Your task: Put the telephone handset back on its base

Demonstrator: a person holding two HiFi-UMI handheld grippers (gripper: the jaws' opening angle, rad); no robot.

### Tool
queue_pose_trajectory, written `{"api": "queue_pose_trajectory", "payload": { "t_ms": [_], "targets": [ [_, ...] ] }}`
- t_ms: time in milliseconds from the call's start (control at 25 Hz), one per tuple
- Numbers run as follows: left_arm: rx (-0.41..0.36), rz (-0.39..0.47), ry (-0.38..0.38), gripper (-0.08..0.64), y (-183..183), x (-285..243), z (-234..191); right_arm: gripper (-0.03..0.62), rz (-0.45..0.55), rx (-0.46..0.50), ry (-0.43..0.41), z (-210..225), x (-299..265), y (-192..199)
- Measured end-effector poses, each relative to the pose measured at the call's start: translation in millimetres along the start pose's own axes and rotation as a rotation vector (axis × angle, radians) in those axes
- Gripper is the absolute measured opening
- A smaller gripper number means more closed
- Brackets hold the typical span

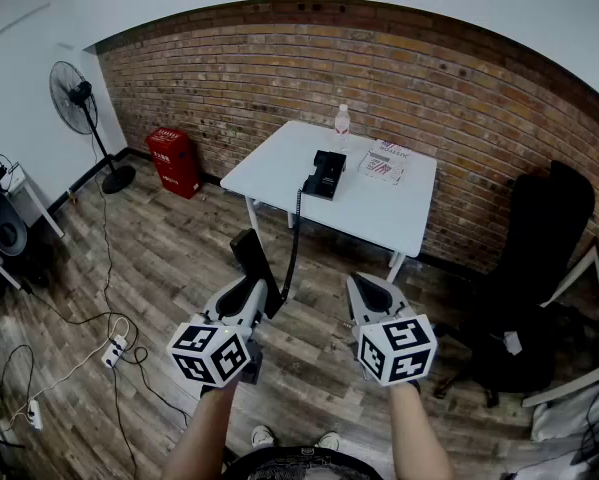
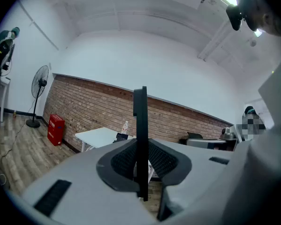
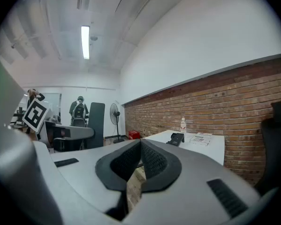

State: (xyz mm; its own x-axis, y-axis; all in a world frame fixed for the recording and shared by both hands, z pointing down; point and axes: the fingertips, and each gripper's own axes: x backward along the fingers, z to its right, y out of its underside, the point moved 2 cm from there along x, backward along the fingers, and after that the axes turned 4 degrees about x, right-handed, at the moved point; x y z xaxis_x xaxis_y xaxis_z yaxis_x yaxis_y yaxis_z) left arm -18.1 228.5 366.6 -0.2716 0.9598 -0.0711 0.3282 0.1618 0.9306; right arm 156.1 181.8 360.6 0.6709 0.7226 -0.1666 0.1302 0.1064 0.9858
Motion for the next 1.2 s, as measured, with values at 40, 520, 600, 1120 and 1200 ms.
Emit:
{"api": "queue_pose_trajectory", "payload": {
  "t_ms": [40, 520, 600, 1120, 1200],
  "targets": [
    [-0.002, -0.002, -0.002, 0.072, 1, -3, 1, 0.002, 0.000, -0.001, -0.003, 2, -1, 1],
    [-0.003, 0.006, -0.085, 0.072, 10, -34, 13, 0.002, -0.017, -0.002, -0.073, 41, -6, 9],
    [-0.002, 0.009, -0.094, 0.072, 12, -39, 14, 0.002, -0.015, -0.005, -0.081, 49, -8, 10],
    [0.004, -0.010, -0.088, 0.072, 13, -90, -19, 0.002, -0.012, -0.025, -0.085, 75, -61, 15],
    [0.009, -0.016, -0.076, 0.072, 11, -106, -34, 0.002, -0.019, -0.024, -0.076, 78, -80, 17]
  ]
}}
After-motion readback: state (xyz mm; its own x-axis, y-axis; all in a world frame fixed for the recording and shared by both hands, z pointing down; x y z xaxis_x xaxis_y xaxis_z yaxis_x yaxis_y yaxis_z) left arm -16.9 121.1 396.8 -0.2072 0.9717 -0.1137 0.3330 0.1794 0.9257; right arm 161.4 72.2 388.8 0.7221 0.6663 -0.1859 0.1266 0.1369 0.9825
